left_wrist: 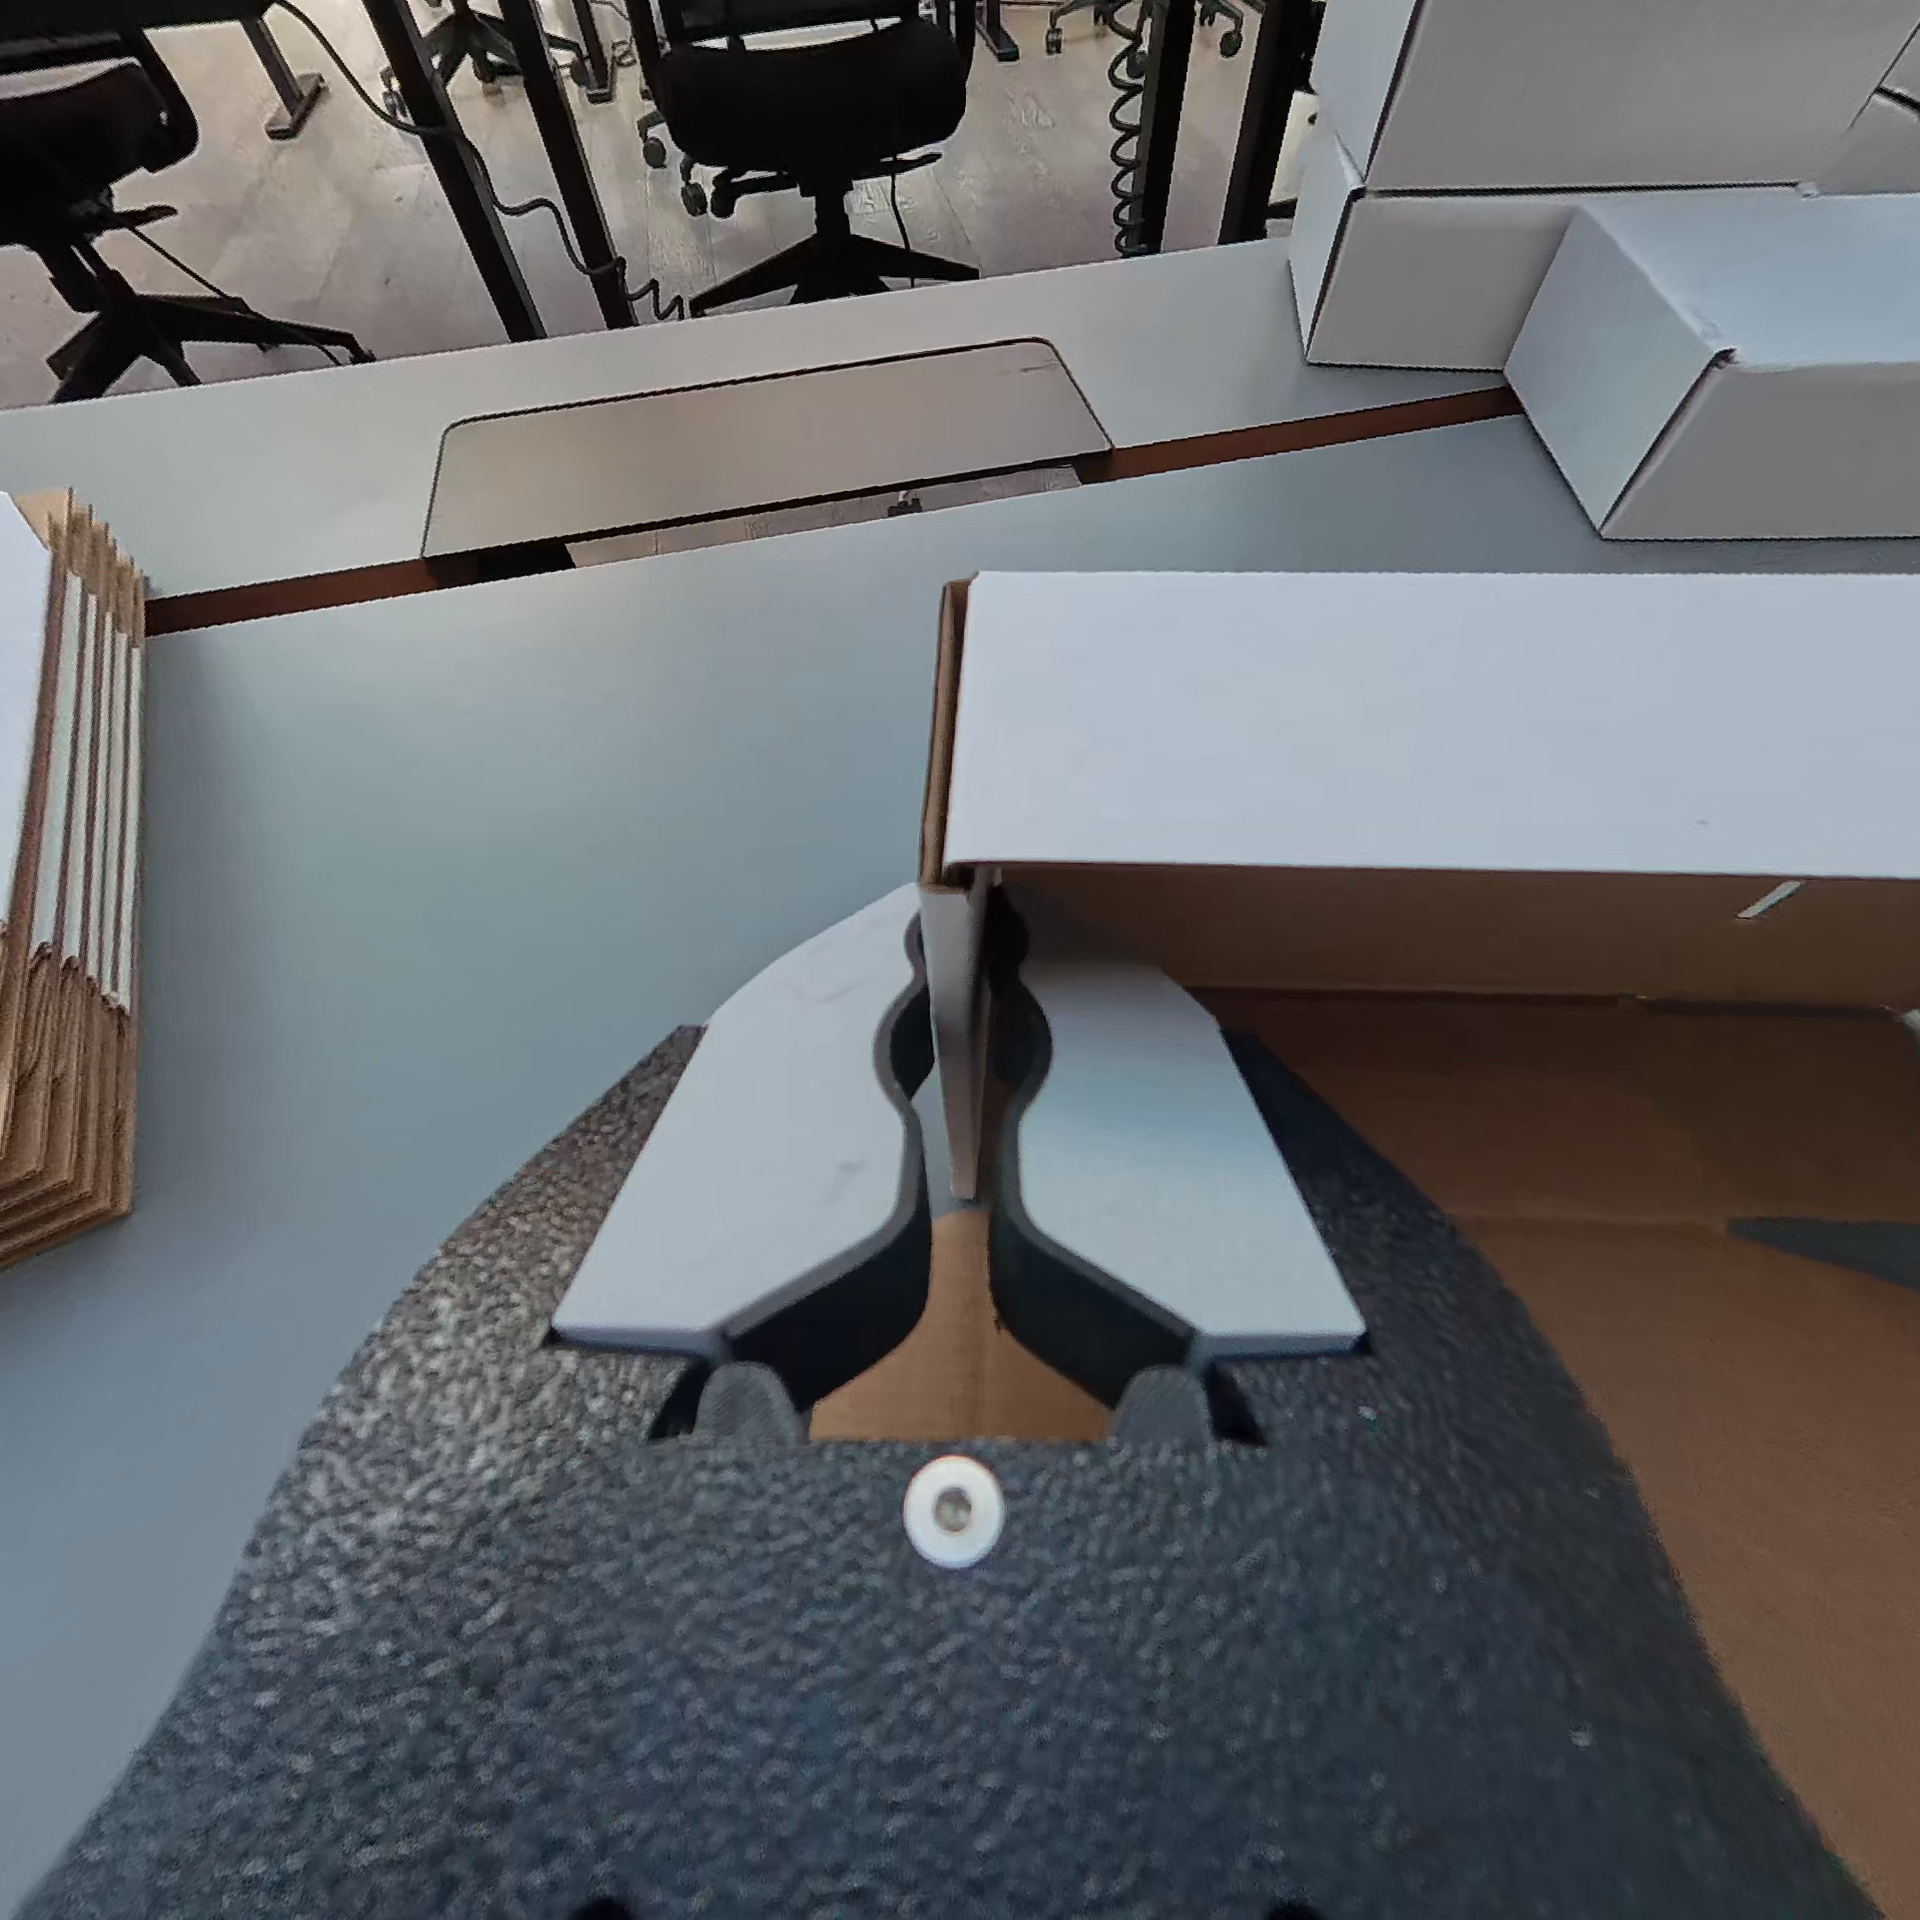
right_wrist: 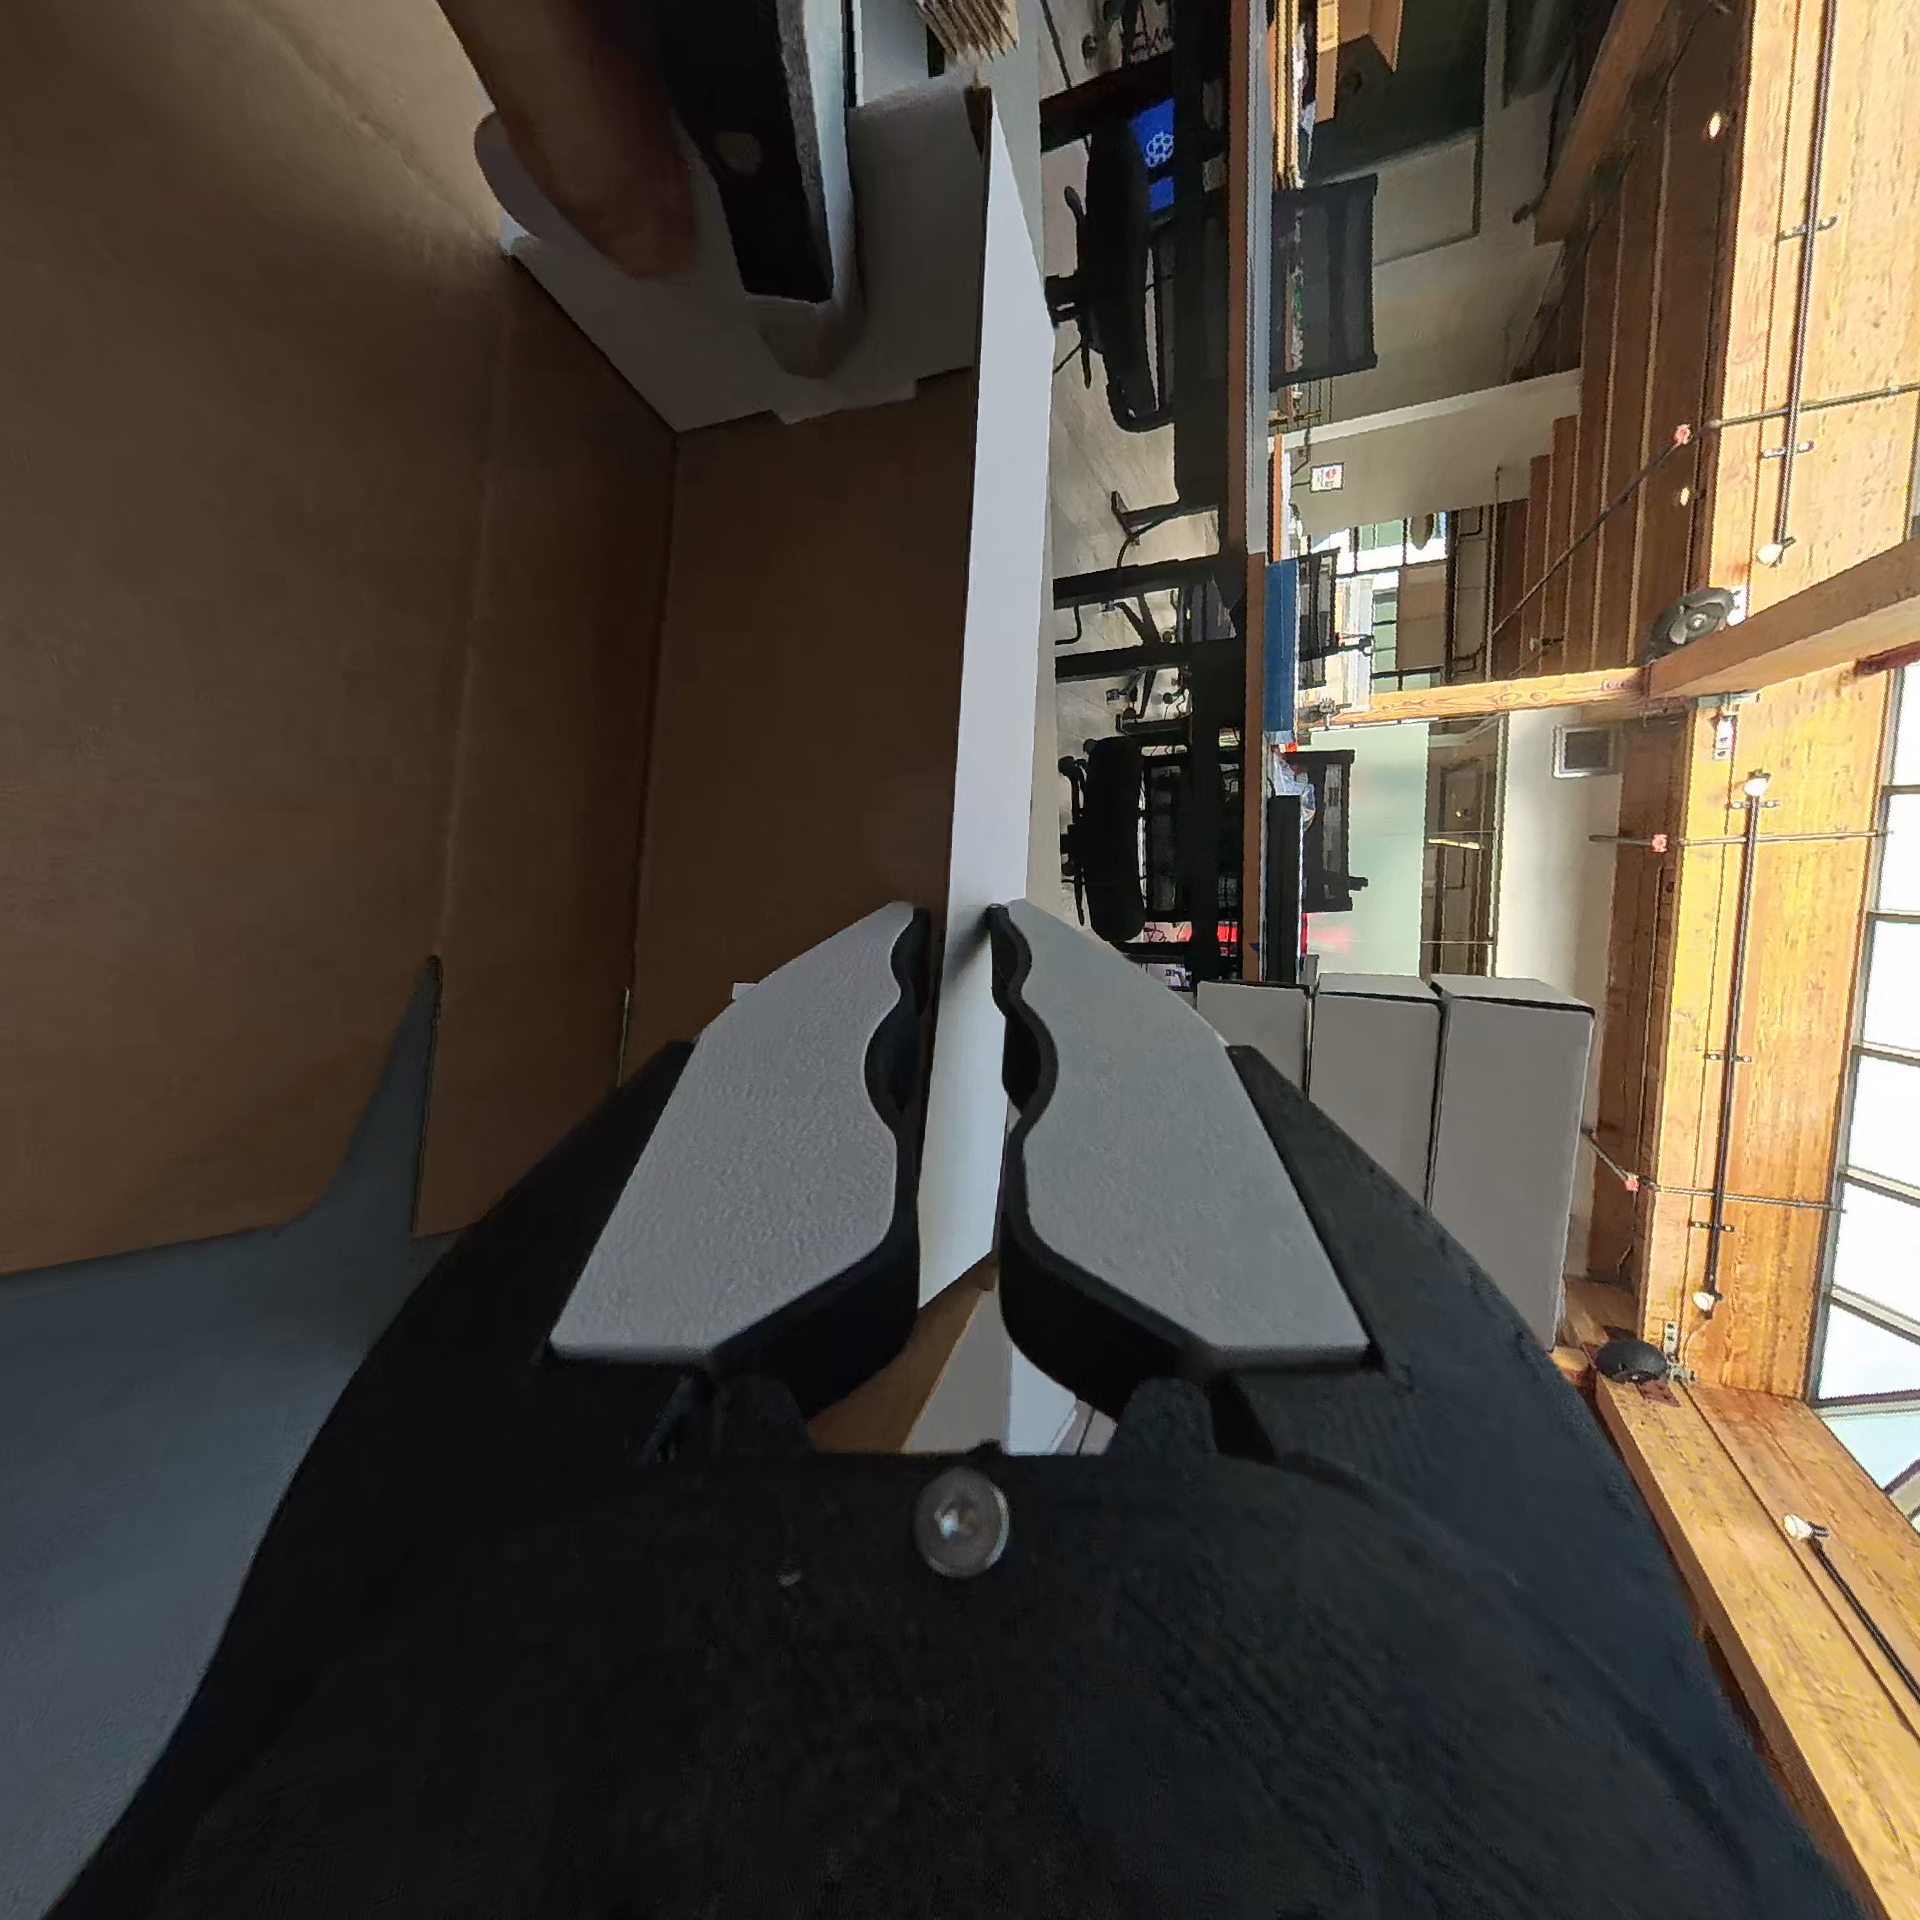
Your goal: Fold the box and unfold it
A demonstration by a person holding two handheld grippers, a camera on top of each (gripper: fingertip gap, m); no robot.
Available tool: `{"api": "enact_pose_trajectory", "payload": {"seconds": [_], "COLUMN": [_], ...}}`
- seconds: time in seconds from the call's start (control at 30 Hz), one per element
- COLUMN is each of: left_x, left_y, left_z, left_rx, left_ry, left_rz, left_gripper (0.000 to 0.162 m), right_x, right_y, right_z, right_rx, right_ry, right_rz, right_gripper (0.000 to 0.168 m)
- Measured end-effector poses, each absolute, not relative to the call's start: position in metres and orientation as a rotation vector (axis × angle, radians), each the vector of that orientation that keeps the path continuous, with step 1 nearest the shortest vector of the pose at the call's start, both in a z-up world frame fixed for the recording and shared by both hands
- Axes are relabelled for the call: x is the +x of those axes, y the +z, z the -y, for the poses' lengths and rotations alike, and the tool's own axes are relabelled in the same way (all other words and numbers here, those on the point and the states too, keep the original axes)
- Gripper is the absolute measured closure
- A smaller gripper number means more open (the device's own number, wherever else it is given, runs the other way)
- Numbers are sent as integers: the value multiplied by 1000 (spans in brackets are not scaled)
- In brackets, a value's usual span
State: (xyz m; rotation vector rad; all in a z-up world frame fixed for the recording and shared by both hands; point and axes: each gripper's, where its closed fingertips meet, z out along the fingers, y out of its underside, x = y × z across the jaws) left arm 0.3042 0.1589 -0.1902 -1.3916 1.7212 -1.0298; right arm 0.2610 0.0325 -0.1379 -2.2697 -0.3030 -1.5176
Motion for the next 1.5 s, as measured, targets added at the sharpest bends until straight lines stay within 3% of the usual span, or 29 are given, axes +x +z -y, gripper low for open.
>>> {"api": "enact_pose_trajectory", "payload": {"seconds": [0.13,0.23,0.67,1.13,1.5], "left_x": [304,305,304,299,273], "left_y": [-190,-190,-191,-181,-170], "left_z": [-159,-159,-159,-182,-204], "left_rx": [-1385,-1382,-1375,-1488,-1585], "left_ry": [-1019,-1012,-996,-1056,-1030], "left_rz": [-1718,-1715,-1721,-1547,-1456], "left_gripper": [155,154,155,155,155], "right_x": [229,236,275,220,259], "right_y": [-103,-74,-139,-107,-110], "right_z": [-59,-70,-81,-34,-16], "right_rx": [-2109,-1980,-2366,-1975,-2094], "right_ry": [-1272,-1271,-1451,-1803,-1780], "right_rz": [257,122,121,-53,-260], "right_gripper": [156,168,168,168,168]}}
